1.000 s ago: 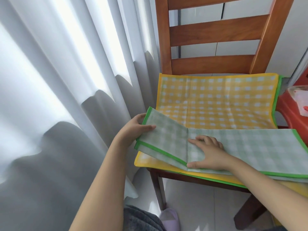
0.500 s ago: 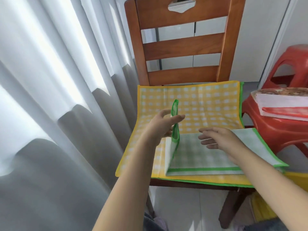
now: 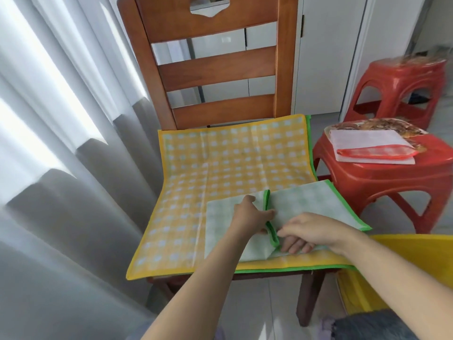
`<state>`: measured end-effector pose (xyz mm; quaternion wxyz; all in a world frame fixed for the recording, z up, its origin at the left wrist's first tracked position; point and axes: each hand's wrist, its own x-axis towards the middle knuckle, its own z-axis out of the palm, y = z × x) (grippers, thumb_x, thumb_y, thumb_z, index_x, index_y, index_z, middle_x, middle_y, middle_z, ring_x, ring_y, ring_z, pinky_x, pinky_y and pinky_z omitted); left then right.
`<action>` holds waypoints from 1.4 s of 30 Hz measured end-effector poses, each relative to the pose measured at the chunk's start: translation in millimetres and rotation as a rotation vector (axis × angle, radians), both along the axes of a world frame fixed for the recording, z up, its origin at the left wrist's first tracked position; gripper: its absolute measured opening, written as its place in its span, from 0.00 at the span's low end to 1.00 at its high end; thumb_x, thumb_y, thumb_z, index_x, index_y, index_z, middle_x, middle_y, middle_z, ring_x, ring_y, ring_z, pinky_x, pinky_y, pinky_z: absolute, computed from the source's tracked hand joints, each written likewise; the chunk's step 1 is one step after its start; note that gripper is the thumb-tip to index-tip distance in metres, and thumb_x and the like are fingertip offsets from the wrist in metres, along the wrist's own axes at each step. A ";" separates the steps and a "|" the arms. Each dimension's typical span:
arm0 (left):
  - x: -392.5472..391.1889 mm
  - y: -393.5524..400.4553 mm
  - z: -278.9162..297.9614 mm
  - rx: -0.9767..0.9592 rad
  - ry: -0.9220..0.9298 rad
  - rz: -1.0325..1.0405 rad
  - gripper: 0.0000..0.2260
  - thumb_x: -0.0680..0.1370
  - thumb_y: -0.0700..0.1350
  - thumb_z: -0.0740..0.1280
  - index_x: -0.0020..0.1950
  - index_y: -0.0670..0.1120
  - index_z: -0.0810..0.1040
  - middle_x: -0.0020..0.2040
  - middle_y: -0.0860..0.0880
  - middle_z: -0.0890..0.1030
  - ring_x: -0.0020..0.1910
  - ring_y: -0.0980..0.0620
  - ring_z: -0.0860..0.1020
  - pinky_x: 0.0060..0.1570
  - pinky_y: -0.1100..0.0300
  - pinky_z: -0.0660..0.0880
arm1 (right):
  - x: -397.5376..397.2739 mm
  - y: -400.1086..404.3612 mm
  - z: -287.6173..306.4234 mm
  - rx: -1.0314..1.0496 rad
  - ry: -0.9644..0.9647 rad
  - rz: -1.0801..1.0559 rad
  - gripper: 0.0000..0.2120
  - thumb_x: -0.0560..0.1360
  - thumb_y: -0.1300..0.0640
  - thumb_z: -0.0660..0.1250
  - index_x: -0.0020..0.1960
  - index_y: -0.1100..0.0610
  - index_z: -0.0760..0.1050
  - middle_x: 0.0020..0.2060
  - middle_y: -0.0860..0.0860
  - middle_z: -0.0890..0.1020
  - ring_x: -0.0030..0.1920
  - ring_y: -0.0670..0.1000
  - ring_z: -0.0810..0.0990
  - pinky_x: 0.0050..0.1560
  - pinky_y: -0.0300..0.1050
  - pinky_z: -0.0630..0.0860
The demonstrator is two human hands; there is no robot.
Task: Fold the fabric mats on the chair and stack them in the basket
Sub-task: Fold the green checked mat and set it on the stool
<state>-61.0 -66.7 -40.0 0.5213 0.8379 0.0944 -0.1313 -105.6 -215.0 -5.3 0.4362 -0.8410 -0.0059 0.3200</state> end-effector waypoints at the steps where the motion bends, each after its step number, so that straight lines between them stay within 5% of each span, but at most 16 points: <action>1: 1.2 -1.6 -2.7 0.023 0.009 -0.004 0.35 0.72 0.53 0.73 0.72 0.46 0.61 0.62 0.38 0.74 0.35 0.50 0.81 0.28 0.64 0.78 | -1.4 -0.3 -0.4 -0.015 -0.007 0.011 0.10 0.76 0.48 0.62 0.50 0.53 0.76 0.42 0.51 0.84 0.41 0.46 0.82 0.37 0.36 0.73; 4: 5.2 -3.5 -3.2 0.129 0.002 -0.036 0.32 0.75 0.57 0.67 0.72 0.44 0.62 0.63 0.37 0.74 0.34 0.52 0.80 0.23 0.67 0.74 | -5.7 2.5 -6.1 -0.119 -0.094 0.014 0.19 0.73 0.41 0.65 0.53 0.56 0.75 0.43 0.51 0.82 0.40 0.45 0.83 0.39 0.41 0.73; 7: 12.5 1.4 -4.8 0.344 -0.163 -0.068 0.21 0.79 0.51 0.63 0.69 0.44 0.69 0.65 0.41 0.72 0.51 0.46 0.79 0.47 0.59 0.76 | -8.3 9.8 -17.3 -0.247 -0.237 -0.027 0.20 0.73 0.45 0.67 0.56 0.59 0.73 0.43 0.53 0.83 0.42 0.50 0.82 0.42 0.45 0.74; 9: 18.7 7.2 -8.1 0.508 -0.283 -0.094 0.18 0.80 0.49 0.61 0.68 0.46 0.71 0.68 0.44 0.69 0.64 0.45 0.70 0.61 0.54 0.68 | -8.7 13.2 -23.9 -0.333 -0.298 -0.033 0.21 0.73 0.47 0.67 0.61 0.57 0.70 0.41 0.48 0.78 0.46 0.52 0.79 0.45 0.47 0.74; 14: 35.3 21.1 -14.1 0.689 -0.334 -0.227 0.19 0.81 0.52 0.57 0.71 0.50 0.68 0.70 0.47 0.69 0.70 0.46 0.63 0.71 0.48 0.50 | -8.6 15.2 -30.1 -0.381 -0.332 -0.027 0.25 0.74 0.46 0.65 0.68 0.53 0.63 0.46 0.46 0.71 0.54 0.52 0.76 0.51 0.47 0.73; 18: 45.1 31.5 -6.3 0.679 -0.270 -0.185 0.16 0.80 0.55 0.58 0.64 0.51 0.75 0.62 0.47 0.75 0.65 0.47 0.70 0.66 0.50 0.56 | -6.3 16.7 -30.1 -0.410 -0.344 -0.011 0.23 0.75 0.48 0.63 0.67 0.53 0.63 0.53 0.50 0.76 0.55 0.52 0.76 0.52 0.46 0.74; 22: 46.1 47.6 9.3 0.423 -0.226 0.014 0.11 0.78 0.52 0.63 0.52 0.46 0.78 0.51 0.46 0.81 0.49 0.46 0.77 0.48 0.56 0.70 | 5.7 15.0 -24.0 -0.419 -0.422 -0.094 0.17 0.76 0.52 0.61 0.64 0.54 0.67 0.54 0.51 0.78 0.51 0.54 0.78 0.48 0.46 0.76; 24: 42.5 58.7 12.0 0.336 -0.240 0.148 0.10 0.78 0.51 0.64 0.48 0.44 0.77 0.44 0.46 0.80 0.45 0.45 0.78 0.40 0.58 0.69 | 19.5 13.8 -21.5 -0.426 -0.513 -0.169 0.14 0.77 0.54 0.60 0.61 0.55 0.69 0.53 0.52 0.79 0.51 0.55 0.77 0.46 0.47 0.75; 28: 21.4 74.7 5.8 0.460 -0.174 0.174 0.12 0.79 0.50 0.62 0.44 0.41 0.75 0.38 0.39 0.76 0.41 0.40 0.76 0.30 0.57 0.62 | 56.9 14.6 -29.6 -0.319 -0.605 -0.307 0.14 0.77 0.56 0.62 0.60 0.61 0.73 0.59 0.58 0.76 0.59 0.58 0.74 0.57 0.48 0.71; 32: 0.7 78.6 -4.3 0.409 -0.156 0.172 0.12 0.79 0.51 0.61 0.53 0.42 0.72 0.47 0.45 0.77 0.43 0.46 0.75 0.34 0.57 0.65 | 70.8 22.6 -35.1 -0.233 -0.508 -0.362 0.16 0.78 0.53 0.61 0.62 0.60 0.71 0.59 0.57 0.77 0.57 0.57 0.76 0.52 0.47 0.72; 35: -9.7 78.6 -9.0 0.394 -0.147 0.150 0.11 0.80 0.52 0.59 0.50 0.44 0.71 0.40 0.51 0.75 0.37 0.53 0.72 0.31 0.60 0.65 | 70.4 26.8 -33.8 -0.244 -0.478 -0.374 0.17 0.77 0.49 0.62 0.61 0.58 0.71 0.58 0.56 0.77 0.56 0.57 0.76 0.53 0.49 0.74; 42: -23.1 78.6 -6.3 0.460 -0.143 0.133 0.15 0.81 0.51 0.58 0.42 0.42 0.71 0.33 0.50 0.72 0.32 0.52 0.69 0.29 0.59 0.63 | 56.5 28.2 -36.5 -0.347 -0.469 -0.321 0.20 0.77 0.52 0.62 0.65 0.61 0.66 0.59 0.58 0.76 0.54 0.58 0.78 0.47 0.46 0.73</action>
